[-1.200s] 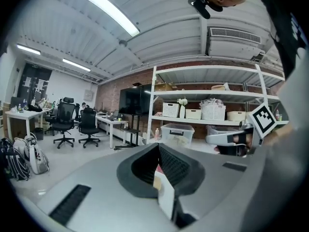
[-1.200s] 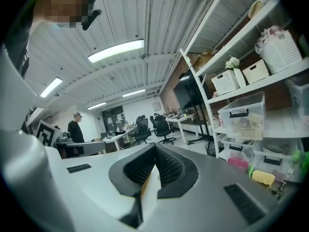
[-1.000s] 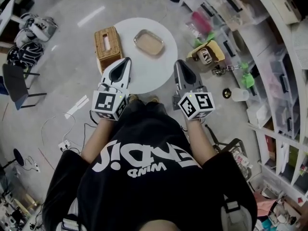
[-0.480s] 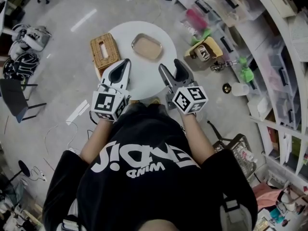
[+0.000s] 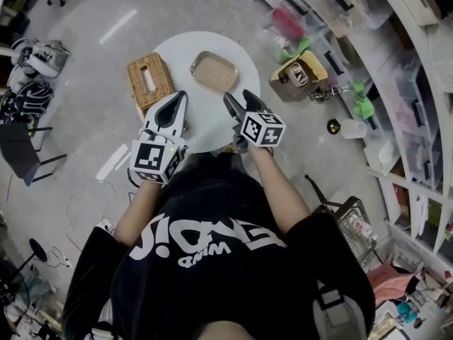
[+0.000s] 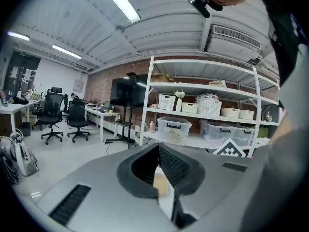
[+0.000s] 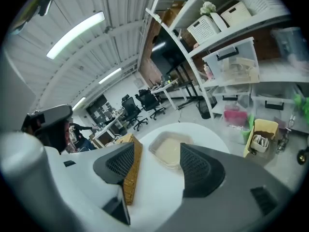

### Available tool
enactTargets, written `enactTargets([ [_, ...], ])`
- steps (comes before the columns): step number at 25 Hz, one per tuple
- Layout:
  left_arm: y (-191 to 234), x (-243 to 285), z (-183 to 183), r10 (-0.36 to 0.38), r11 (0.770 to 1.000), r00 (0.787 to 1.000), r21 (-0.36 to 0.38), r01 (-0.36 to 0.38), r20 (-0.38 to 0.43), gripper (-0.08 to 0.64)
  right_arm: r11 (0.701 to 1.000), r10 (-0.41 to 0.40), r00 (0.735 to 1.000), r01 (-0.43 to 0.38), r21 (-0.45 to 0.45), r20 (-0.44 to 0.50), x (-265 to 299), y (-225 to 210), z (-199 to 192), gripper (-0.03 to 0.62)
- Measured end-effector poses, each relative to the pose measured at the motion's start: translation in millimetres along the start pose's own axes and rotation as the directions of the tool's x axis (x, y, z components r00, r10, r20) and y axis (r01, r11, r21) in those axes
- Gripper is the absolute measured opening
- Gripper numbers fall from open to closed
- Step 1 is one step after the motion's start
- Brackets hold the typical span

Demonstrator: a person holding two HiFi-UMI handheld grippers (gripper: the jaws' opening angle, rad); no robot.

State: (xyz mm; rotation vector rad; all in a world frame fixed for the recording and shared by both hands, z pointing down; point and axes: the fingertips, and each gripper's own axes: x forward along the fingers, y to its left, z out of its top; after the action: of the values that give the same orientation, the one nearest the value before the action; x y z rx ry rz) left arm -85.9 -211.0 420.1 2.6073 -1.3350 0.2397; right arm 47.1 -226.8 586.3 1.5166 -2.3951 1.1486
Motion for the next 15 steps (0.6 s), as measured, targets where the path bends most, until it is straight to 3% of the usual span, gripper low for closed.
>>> enactTargets([
  [10,13.7,15.0,-16.8,-0.004,0.999,0.999,0.032,0.005,-0.054,0.002,0.984,-0.049,0.992,0.068,0.166,-0.118,55.6,-51.8,-42.6,0.261],
  [15,18.9,17.5,-19.2,-0.005,0.999,0.998,0.043,0.008,-0.069,0.002,0.968,-0.032,0.99,0.064,0.241,-0.135,68.9,-57.3,-50.9,0.245],
])
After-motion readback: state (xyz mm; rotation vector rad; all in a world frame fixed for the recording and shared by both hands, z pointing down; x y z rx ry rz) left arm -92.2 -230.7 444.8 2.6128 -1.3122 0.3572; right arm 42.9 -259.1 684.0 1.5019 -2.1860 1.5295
